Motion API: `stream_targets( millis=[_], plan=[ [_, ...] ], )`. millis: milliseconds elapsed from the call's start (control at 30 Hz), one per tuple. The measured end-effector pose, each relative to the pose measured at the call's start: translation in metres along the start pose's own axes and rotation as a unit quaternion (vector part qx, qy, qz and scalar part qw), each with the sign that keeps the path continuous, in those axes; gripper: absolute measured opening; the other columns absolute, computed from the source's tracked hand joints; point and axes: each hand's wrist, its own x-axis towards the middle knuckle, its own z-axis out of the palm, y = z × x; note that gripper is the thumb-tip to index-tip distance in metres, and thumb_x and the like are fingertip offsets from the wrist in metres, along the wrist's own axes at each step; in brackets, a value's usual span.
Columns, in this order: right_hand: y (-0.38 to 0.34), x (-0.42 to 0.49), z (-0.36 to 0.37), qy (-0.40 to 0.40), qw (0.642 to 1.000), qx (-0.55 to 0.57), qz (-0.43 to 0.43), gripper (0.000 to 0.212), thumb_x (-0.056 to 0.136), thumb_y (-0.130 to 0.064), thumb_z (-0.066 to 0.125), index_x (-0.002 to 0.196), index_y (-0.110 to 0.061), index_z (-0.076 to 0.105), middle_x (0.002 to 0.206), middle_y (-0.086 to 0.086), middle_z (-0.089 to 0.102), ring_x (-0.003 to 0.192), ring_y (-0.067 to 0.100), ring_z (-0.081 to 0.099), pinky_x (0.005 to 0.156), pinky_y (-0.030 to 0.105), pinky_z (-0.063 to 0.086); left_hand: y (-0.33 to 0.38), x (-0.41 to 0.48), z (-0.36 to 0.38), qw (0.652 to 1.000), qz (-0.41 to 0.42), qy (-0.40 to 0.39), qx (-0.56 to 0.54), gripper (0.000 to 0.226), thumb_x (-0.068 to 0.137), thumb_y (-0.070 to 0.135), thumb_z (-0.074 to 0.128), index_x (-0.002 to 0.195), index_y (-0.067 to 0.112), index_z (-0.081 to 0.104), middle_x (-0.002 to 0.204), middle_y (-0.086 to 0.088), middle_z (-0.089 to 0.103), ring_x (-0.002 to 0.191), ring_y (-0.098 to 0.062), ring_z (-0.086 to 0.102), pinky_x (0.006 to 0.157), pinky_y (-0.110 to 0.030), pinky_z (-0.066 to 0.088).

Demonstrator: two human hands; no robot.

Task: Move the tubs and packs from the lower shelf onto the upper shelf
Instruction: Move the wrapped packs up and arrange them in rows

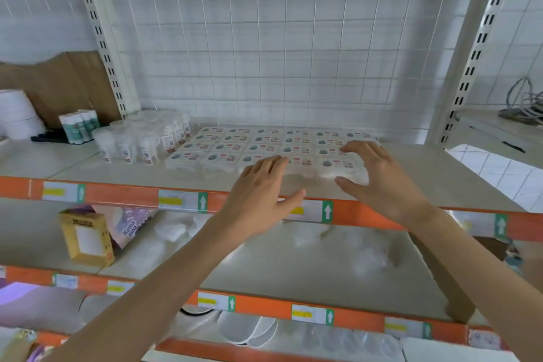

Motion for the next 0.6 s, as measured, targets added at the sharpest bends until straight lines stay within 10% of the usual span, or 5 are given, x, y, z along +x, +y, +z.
stream_targets(
  millis=[233,600],
  plan=[
    [-0.059,-0.029,0.019,0.001,1.0,-0.009,-0.012,0.05,0.085,-0.026,0.072,0.13,-0.018,0.052,0.135,-0.003,0.052,0.127,0.021,0.045,0.097,0.02,0.029,-0.031,-0.057,-0.023,1.0,-0.006,-0.002,0.005,0.081,0.085,0.067,0.024,0.142,0.012,0.042,0.146,-0.005,0.047,0.133,-0.023,0.044,0.108,-0.035,0.033],
    [-0.125,-0.113,0.065,-0.006,1.0,-0.006,-0.01,0.044,0.081,-0.021,0.073,0.122,-0.015,0.058,0.121,0.002,0.06,0.117,0.026,0.053,0.096,0.038,0.045,-0.05,-0.165,-0.019,0.997,0.017,0.037,-0.066,0.056,0.085,0.045,0.046,0.125,0.009,0.058,0.129,-0.006,0.059,0.118,-0.023,0.051,0.099,-0.029,0.032]
  ],
)
